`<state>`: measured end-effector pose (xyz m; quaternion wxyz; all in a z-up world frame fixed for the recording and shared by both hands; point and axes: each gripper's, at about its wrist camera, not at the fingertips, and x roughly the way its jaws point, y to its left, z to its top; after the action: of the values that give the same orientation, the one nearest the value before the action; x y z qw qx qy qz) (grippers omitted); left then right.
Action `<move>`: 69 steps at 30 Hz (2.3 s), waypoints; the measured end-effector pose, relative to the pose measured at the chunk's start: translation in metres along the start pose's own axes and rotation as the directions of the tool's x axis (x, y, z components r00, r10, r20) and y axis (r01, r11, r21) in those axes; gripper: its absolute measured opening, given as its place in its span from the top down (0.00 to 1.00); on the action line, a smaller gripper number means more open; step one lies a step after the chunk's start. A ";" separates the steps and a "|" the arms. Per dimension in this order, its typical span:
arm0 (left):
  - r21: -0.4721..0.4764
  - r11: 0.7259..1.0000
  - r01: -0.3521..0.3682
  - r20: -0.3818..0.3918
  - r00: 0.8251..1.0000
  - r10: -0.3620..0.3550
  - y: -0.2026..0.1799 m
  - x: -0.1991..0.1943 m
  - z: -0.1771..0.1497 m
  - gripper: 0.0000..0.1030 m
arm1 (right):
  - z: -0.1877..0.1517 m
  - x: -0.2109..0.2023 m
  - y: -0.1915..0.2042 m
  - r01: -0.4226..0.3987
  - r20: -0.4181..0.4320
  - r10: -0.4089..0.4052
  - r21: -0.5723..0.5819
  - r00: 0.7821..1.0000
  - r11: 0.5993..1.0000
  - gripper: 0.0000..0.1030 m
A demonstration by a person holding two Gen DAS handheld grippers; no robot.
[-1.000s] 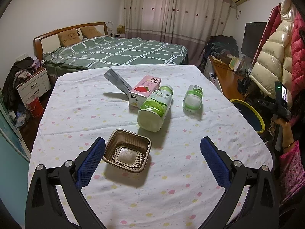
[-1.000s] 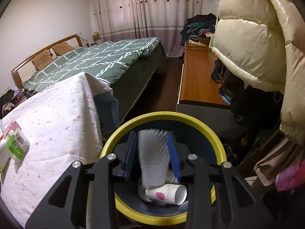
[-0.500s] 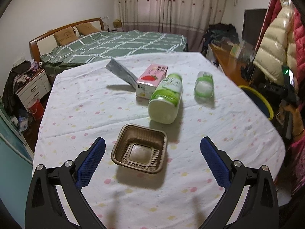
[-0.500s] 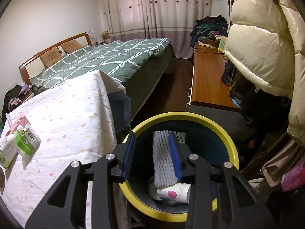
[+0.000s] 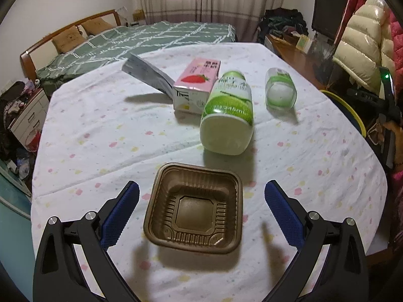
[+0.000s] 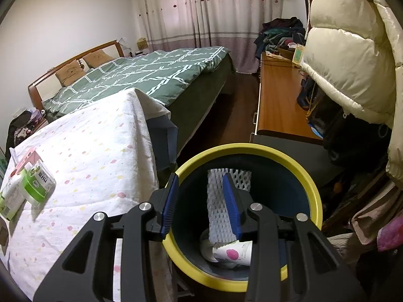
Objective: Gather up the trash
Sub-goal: 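Close the left tool on the brown plastic tray and lift it, then carry the brown tray with the left tool over the bin and release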
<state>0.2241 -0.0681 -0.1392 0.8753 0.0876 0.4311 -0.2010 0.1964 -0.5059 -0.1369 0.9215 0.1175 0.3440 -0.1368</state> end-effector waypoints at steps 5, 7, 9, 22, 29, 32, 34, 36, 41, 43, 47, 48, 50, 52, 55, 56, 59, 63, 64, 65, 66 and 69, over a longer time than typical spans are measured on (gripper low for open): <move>0.008 1.000 -0.007 -0.036 0.999 0.007 0.001 0.014 -0.001 0.05 | -0.002 0.003 0.003 -0.009 -0.009 0.009 -0.004 1.000 1.000 0.66; 0.005 1.000 -0.002 -0.043 0.999 0.002 0.002 0.017 -0.001 0.05 | -0.003 0.004 0.004 -0.013 -0.014 0.013 -0.005 1.000 1.000 0.66; 0.004 1.000 0.004 -0.047 0.999 -0.003 0.003 0.018 -0.001 0.05 | -0.004 0.005 0.005 -0.015 -0.016 0.015 -0.007 1.000 1.000 0.66; 0.004 1.000 0.029 -0.051 0.998 -0.029 0.002 0.011 -0.002 0.32 | -0.006 0.002 0.006 -0.033 -0.019 0.033 -0.004 0.999 0.999 0.66; 0.036 0.999 0.038 -0.011 0.999 -0.037 -0.016 -0.012 0.006 0.33 | -0.008 -0.002 0.001 -0.035 -0.014 0.035 0.007 0.999 0.999 0.66; 0.063 0.996 0.059 0.013 0.998 -0.059 -0.030 -0.024 0.014 0.33 | -0.010 -0.007 -0.004 -0.034 -0.008 0.034 0.017 0.999 0.999 0.66; 0.085 0.993 0.077 0.028 0.996 -0.080 -0.042 -0.031 0.022 0.33 | -0.013 -0.010 -0.007 -0.033 -0.006 0.034 0.023 0.999 0.999 0.66; 0.109 0.990 0.093 0.040 0.994 -0.098 -0.055 -0.035 0.030 0.33 | -0.015 -0.013 -0.011 -0.034 -0.006 0.034 0.028 0.999 0.999 0.66; 0.179 0.969 0.170 0.049 0.982 -0.181 -0.101 -0.034 0.059 0.33 | -0.023 -0.030 -0.029 -0.020 0.009 0.019 0.039 1.000 0.999 0.66; 0.220 0.954 0.203 0.044 0.975 -0.217 -0.126 -0.029 0.075 0.33 | -0.026 -0.036 -0.038 -0.012 0.017 0.011 0.045 1.000 0.999 0.66; 0.283 0.922 0.264 0.025 0.959 -0.283 -0.173 -0.016 0.103 0.33 | -0.035 -0.051 -0.059 0.016 0.027 -0.017 0.055 0.999 0.998 0.66; 0.300 0.910 0.285 0.016 0.953 -0.303 -0.189 -0.010 0.112 0.33 | -0.038 -0.057 -0.066 0.028 0.030 -0.029 0.057 0.999 0.998 0.66; 0.323 0.895 0.307 0.004 0.946 -0.325 -0.211 0.000 0.126 0.33 | -0.044 -0.066 -0.077 0.041 0.032 -0.043 0.059 0.999 0.997 0.66; 0.349 0.875 0.336 -0.021 0.936 -0.351 -0.242 0.016 0.142 0.33 | -0.049 -0.072 -0.086 0.051 0.034 -0.053 0.062 0.998 0.997 0.66; 0.367 0.853 0.371 -0.061 0.924 -0.376 -0.281 0.039 0.160 0.33 | -0.059 -0.082 -0.100 0.067 0.031 -0.069 0.066 0.997 0.996 0.66; 0.374 0.848 0.375 -0.070 0.923 -0.378 -0.291 0.046 0.163 0.33 | -0.062 -0.084 -0.104 0.073 0.030 -0.075 0.068 0.997 0.995 0.66; 0.397 0.829 0.393 -0.105 0.917 -0.384 -0.329 0.071 0.174 0.33 | -0.072 -0.090 -0.119 0.082 0.021 -0.084 0.087 0.996 0.993 0.66; 0.414 0.815 0.406 -0.143 0.913 -0.383 -0.370 0.103 0.181 0.33 | -0.080 -0.091 -0.136 0.087 0.009 -0.088 0.119 0.996 0.989 0.66; 0.413 0.814 0.408 -0.152 0.912 -0.380 -0.377 0.110 0.183 0.33 | -0.081 -0.090 -0.138 0.088 0.005 -0.090 0.125 0.996 0.988 0.66; 0.411 0.814 0.410 -0.161 0.912 -0.379 -0.384 0.117 0.184 0.33 | -0.083 -0.090 -0.141 0.090 0.003 -0.091 0.130 0.996 0.988 0.66; 0.409 0.813 0.414 -0.167 0.910 -0.379 -0.390 0.123 0.186 0.32 | -0.083 -0.089 -0.143 0.090 0.001 -0.091 0.132 0.996 0.987 0.66; 0.402 0.817 0.413 -0.175 0.911 -0.374 -0.407 0.140 0.189 0.29 | -0.086 -0.089 -0.148 0.091 -0.003 -0.091 0.142 0.996 0.986 0.66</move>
<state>0.2626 -0.5365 -0.1259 0.7535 0.1965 0.4229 -0.4634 0.0304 -0.6021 -0.1588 0.9042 0.1666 0.3366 -0.2032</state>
